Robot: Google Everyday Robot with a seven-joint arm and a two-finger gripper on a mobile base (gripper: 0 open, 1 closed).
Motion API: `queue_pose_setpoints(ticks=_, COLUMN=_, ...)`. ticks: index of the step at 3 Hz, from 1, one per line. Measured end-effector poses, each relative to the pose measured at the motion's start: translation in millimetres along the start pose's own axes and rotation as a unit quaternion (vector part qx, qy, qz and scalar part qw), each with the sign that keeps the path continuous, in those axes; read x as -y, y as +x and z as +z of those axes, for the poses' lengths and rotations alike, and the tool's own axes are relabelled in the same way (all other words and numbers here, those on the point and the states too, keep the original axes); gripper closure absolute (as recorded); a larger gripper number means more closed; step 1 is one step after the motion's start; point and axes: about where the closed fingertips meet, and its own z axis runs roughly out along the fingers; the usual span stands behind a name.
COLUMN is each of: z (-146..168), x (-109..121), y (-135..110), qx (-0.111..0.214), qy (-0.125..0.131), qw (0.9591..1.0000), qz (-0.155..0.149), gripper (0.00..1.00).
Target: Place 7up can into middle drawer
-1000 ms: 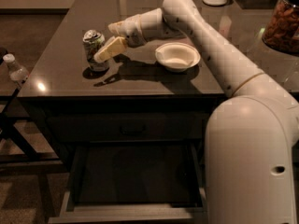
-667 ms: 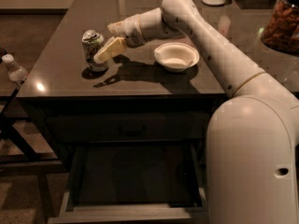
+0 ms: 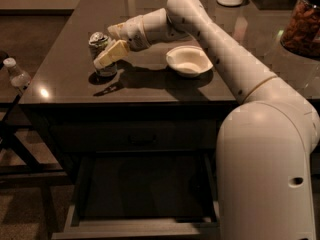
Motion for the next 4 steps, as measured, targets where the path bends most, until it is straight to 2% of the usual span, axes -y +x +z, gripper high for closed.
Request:
queue_pose_setpoints(ticks=1, z=0.0, x=0.0, y=0.0, qx=0.0, qy=0.0, qw=1.0, qz=0.0, gripper=0.18)
queue_pose_setpoints(ticks=4, z=0.1, x=0.0, y=-0.1, qx=0.0, qy=0.0, qw=1.0, qz=0.0, gripper=0.89)
